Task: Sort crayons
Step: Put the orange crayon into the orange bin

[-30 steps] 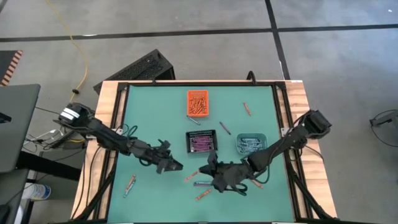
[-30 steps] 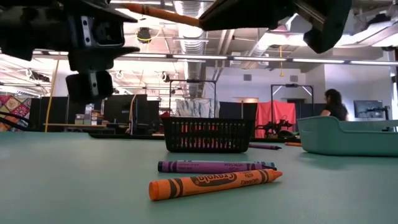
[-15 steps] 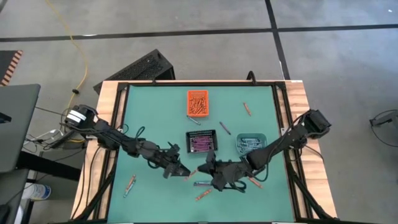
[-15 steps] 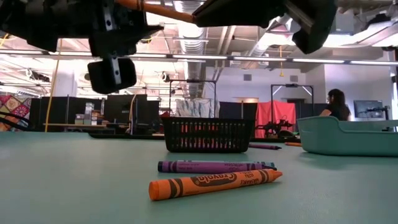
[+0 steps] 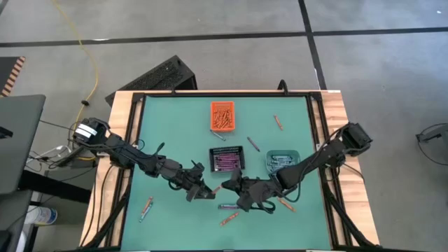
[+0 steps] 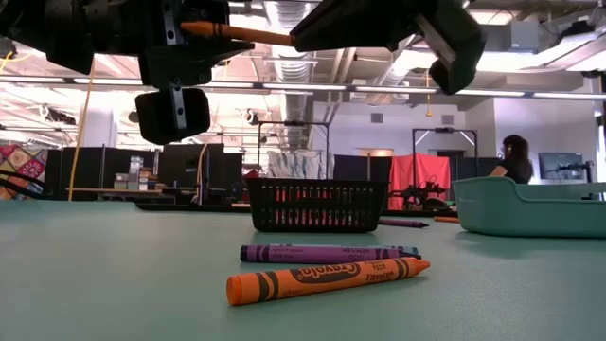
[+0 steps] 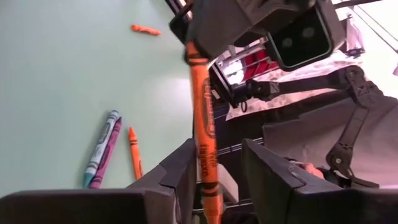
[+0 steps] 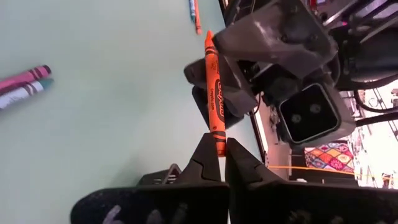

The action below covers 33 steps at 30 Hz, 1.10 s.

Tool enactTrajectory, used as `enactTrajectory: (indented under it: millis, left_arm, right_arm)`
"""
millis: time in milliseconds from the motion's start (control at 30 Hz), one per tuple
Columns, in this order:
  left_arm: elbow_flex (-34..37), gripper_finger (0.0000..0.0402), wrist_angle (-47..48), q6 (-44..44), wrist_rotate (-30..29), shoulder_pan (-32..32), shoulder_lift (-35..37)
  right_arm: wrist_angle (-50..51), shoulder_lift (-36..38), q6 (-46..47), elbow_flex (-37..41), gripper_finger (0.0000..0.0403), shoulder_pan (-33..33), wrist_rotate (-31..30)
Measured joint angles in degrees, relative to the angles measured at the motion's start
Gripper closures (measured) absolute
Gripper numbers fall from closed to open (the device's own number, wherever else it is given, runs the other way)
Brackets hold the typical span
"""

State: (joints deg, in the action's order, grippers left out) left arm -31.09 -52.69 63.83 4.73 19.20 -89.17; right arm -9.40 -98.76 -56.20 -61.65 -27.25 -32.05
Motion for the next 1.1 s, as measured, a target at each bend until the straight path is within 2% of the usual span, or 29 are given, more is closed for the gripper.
enactTrajectory:
  millis: [200, 533, 633, 767, 900, 1100]
  left_arm:
    - [0.0, 0.0321, 1.27, 0.36, 0.38, -0.41, 0.0]
    - [0.09, 0.0384, 2.13, -1.67, 1.71, -1.93, 0.0]
    - [0.09, 0.0392, 2.04, -1.79, 1.79, -2.1, 0.0]
    - [0.09, 0.0382, 1.78, -1.9, 1.23, -2.82, 0.0]
    - [0.07, 0.0379, 3.58, -4.75, 2.54, -4.92, 0.0]
    - [-0.39, 0.0387, 7.35, -9.06, 4.91, -12.86, 0.76]
  right_arm:
    - [0.13, 0.0, -2.69, 0.0, 0.0401, 0.81, -0.03]
    - [0.19, 0.0, -1.88, 0.0, 0.04, 0.78, 0.66]
    - [0.05, 0.02, 0.2, 0.0, 0.0385, 0.79, 0.6]
    - [-0.16, 0.02, 1.58, 0.0, 0.0342, 0.75, -0.83]
    - [3.24, 1.73, 13.63, 0.0, 0.0302, -1.12, -8.45]
    - [25.19, 10.24, 43.86, 0.06, 0.0272, -5.67, -7.81]
